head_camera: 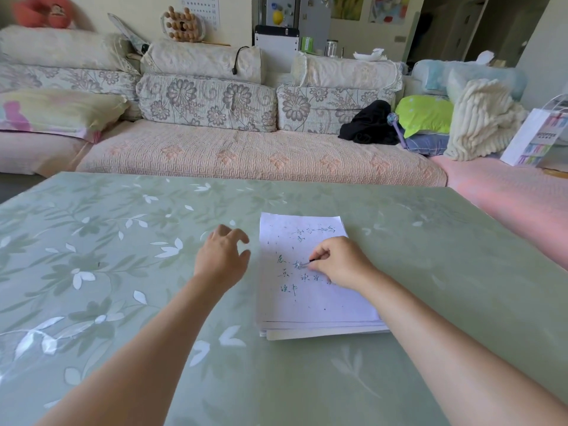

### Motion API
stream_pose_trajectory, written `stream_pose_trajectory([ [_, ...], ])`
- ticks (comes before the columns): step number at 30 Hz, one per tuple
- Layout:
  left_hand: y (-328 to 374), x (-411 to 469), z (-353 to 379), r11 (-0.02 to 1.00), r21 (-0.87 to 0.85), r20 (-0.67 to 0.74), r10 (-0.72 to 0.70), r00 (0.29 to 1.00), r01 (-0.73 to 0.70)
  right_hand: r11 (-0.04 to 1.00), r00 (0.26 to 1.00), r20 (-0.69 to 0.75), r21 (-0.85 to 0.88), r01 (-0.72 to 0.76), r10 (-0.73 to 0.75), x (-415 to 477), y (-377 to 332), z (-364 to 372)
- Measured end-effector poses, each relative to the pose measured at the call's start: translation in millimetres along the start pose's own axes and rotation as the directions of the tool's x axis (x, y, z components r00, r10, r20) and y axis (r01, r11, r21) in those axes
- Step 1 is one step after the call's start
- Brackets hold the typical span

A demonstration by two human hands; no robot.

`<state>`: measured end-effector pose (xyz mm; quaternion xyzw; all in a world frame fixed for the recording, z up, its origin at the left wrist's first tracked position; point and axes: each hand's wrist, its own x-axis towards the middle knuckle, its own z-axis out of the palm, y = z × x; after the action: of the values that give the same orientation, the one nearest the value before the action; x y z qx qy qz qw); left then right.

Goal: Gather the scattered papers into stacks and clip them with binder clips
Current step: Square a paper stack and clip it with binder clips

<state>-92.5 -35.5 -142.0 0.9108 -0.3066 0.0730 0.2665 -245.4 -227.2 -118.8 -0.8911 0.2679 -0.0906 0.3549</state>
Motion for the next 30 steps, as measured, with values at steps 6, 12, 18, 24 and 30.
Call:
stream_pose_trajectory([
  [6,67,-12,-24,0.792,-0.608,0.101,0.151,0.983,-0.059,0.615,0.971,0.223,0.754,-0.229,0.088,-7,-28,-13],
  [12,84,-22,-26,0.604,-0.795,0.085,0.023,0.996,0.054,0.569,0.942,0.328,0.763,-0.306,0.068,-19,-40,-15],
  [18,72,-23,-22,0.888,-0.402,-0.028,0.234,0.972,-0.225,0.719,0.981,0.156,0.669,-0.189,0.113,-21,-38,-16],
  [24,72,-22,-18,0.869,-0.356,-0.068,0.342,0.937,-0.343,0.701,0.974,0.208,0.681,-0.212,0.093,-22,-34,-18],
  [30,70,-21,-22,0.866,-0.352,-0.072,0.352,0.933,-0.354,0.713,0.973,0.22,0.672,-0.201,0.067,-24,-33,-15],
])
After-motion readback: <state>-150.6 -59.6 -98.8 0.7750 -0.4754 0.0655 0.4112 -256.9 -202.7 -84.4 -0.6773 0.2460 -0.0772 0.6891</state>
